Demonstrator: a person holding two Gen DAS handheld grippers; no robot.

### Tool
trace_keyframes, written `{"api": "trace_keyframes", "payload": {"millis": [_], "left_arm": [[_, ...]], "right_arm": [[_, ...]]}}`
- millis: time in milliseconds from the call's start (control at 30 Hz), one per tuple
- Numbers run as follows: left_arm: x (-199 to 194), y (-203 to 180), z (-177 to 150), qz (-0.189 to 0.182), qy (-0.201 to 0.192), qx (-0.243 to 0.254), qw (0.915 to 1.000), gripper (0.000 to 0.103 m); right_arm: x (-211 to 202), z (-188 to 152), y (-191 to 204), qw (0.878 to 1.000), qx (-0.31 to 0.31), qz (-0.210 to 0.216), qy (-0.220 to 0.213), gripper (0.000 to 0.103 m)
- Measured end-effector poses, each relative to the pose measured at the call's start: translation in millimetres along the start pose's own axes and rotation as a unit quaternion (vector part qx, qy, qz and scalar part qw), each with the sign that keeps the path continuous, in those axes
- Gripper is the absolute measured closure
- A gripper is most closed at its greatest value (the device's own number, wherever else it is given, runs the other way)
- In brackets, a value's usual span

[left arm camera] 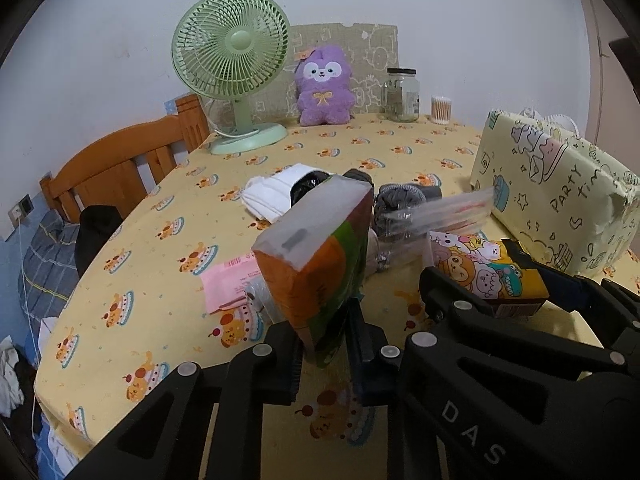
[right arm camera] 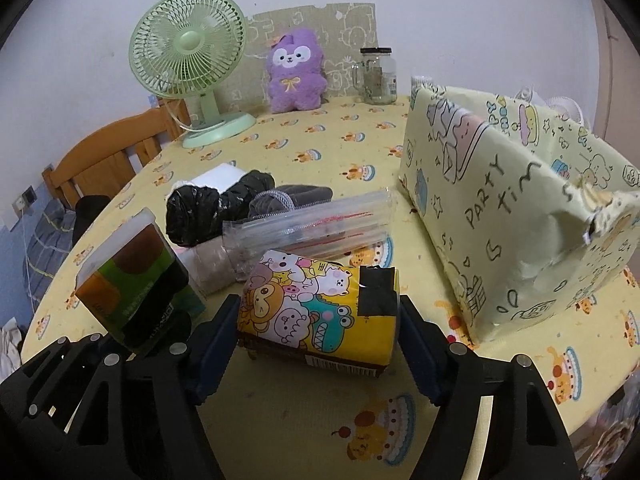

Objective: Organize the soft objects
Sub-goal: 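Grasp the yellow cartoon pack with the right tool while the left tool grasps the orange-green tissue pack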

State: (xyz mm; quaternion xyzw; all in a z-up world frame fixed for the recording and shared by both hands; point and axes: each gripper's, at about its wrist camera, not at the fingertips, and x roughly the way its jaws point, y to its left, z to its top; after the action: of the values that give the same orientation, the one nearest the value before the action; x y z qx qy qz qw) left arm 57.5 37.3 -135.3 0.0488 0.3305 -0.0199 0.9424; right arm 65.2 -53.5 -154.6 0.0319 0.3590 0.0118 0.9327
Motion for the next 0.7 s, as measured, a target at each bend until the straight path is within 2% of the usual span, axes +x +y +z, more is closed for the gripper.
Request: {"api": "trace_keyframes", "payload": {"millis": [533, 700], "left_arm": [[-34, 2, 24, 0.005, -0.036, -0.012, 0.9993, 0.086], [-42, 2, 34, -0.004, -0.041, -0.018, 0.9990, 0.086]], "right_arm": [[-40, 23, 3, 0.999, -0.011, 0.007, -0.045, 0.026], [-52, 32, 2, 0.998, -0.015, 0.010, -0.057, 0.026]]}}
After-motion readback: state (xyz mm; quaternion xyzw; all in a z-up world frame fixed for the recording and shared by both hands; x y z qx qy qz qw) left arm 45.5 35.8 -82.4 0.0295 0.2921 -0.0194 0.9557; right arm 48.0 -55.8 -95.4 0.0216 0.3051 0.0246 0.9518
